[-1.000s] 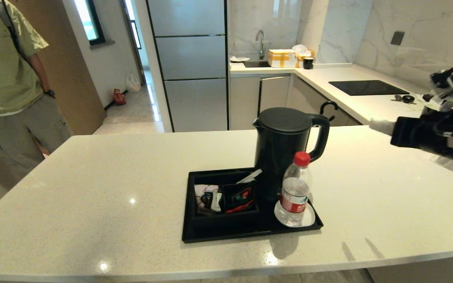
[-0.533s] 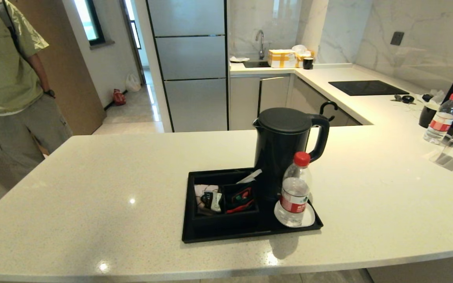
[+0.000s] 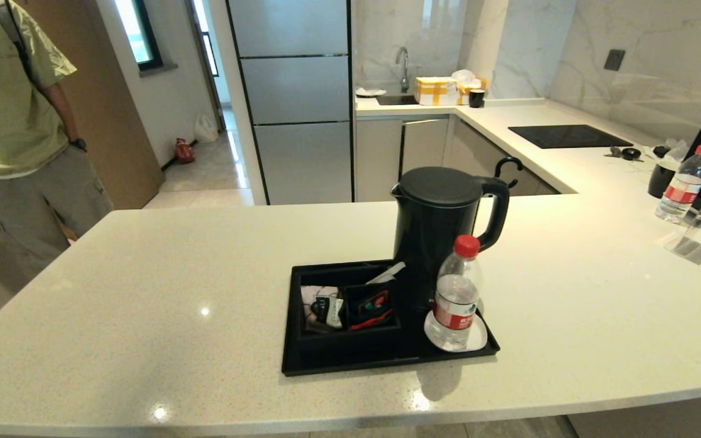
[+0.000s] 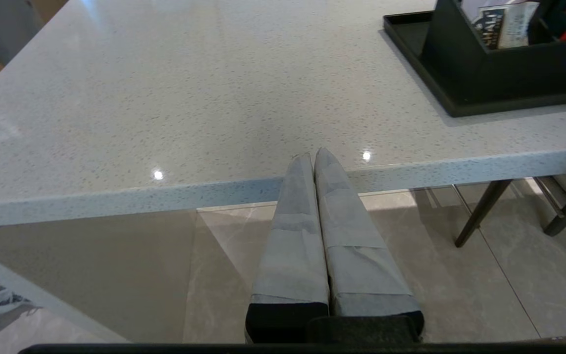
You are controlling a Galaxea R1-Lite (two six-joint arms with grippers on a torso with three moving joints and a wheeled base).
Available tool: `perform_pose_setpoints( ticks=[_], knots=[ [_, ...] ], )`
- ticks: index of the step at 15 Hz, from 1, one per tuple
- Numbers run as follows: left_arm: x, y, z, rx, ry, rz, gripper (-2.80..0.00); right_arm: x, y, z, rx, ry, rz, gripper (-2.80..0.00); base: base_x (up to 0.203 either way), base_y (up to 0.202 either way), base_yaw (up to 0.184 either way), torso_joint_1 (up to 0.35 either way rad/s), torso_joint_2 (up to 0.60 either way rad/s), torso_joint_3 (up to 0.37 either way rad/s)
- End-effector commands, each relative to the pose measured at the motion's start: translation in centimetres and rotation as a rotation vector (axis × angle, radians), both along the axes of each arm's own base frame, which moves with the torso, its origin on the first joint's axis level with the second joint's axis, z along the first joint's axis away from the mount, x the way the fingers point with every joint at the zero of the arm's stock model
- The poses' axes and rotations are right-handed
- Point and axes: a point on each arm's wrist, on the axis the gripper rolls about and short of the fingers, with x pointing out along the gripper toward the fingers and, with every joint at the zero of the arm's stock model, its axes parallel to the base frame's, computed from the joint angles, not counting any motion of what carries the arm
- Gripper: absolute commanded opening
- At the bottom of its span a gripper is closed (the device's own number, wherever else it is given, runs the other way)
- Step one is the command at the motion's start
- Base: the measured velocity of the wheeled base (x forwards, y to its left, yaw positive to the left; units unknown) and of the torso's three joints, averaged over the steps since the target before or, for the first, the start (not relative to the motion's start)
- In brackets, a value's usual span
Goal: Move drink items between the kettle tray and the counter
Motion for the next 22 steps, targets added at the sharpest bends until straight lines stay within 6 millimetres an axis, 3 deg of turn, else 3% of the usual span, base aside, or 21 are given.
perform_pose_setpoints(
  ticks=[1,3,6,8,10,12,22],
  knots=[
    [0.0,0.0,0.0,0.001,0.002,0.0,-2.8,-1.4,-0.1,-2.4,-0.013,-0.112,0.038,-2.8,0.0,0.0,0.0,0.0,0.0,0.0],
    [0.0,0.0,0.0,0.001,0.002,0.0,-2.8,-0.5,0.1,-6.6,-0.04,-0.138,0.095,-2.8,0.0,0.0,0.0,0.0,0.0,0.0],
    [0.0,0.0,0.0,0.001,0.002,0.0,-2.8,4.3,0.2,-12.1,-0.047,-0.202,0.103,-2.8,0.0,0.0,0.0,0.0,0.0,0.0],
    [0.0,0.0,0.0,0.001,0.002,0.0,-2.8,5.9,0.2,-15.8,-0.048,-0.121,0.119,-2.8,0.0,0.0,0.0,0.0,0.0,0.0],
    [0.0,0.0,0.0,-0.001,0.0,-0.001,-2.8,6.2,0.1,-17.7,-0.135,0.021,0.048,-2.8,0.0,0.0,0.0,0.0,0.0,0.0],
    [0.0,0.0,0.0,-0.001,0.0,-0.001,-2.8,6.2,0.0,-18.0,-0.178,0.056,0.018,-2.8,0.0,0.0,0.0,0.0,0.0,0.0],
    [0.0,0.0,0.0,-0.003,0.0,-0.001,-2.8,6.2,0.0,-17.9,-0.071,0.042,0.001,-2.8,0.0,0.0,0.0,0.0,0.0,0.0]
  ],
)
